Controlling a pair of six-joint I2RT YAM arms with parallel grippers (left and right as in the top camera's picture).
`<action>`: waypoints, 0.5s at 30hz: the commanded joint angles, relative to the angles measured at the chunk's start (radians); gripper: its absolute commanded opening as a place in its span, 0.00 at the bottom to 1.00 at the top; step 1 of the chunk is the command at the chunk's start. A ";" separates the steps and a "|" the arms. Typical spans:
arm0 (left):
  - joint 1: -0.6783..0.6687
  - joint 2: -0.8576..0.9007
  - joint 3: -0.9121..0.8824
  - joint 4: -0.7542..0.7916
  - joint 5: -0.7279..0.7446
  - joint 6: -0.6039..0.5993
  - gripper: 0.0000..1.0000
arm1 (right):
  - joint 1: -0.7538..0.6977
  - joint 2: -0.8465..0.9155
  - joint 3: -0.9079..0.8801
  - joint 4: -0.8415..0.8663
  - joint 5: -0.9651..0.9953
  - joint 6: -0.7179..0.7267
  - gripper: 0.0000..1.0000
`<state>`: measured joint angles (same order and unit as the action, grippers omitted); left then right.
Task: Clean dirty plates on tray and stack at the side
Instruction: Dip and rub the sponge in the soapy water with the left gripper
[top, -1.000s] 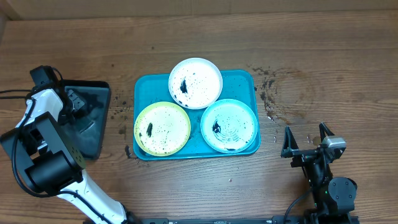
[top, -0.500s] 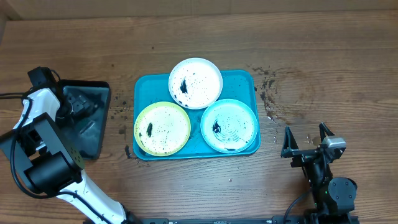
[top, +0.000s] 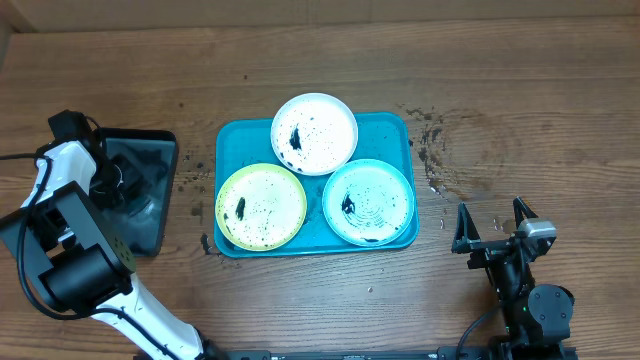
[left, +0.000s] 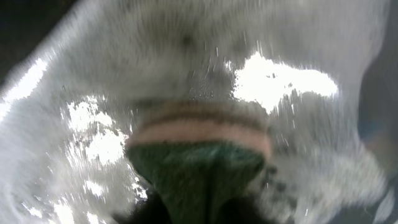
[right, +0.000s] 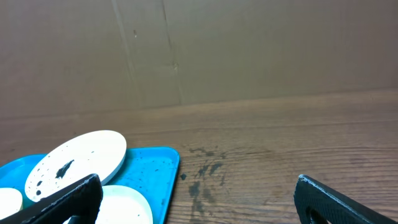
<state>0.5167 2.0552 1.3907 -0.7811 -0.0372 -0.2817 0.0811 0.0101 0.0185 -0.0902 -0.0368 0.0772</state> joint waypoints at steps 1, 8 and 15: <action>-0.007 0.053 -0.042 -0.049 0.018 0.001 1.00 | 0.003 -0.007 -0.010 0.006 0.010 0.000 1.00; -0.007 0.053 -0.042 -0.120 0.064 0.016 0.72 | 0.003 -0.007 -0.010 0.006 0.010 0.000 1.00; -0.013 0.053 -0.042 -0.124 0.064 0.016 0.11 | 0.003 -0.007 -0.010 0.006 0.010 0.000 1.00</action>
<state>0.5163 2.0537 1.3941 -0.8993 0.0029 -0.2760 0.0811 0.0101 0.0185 -0.0906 -0.0364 0.0780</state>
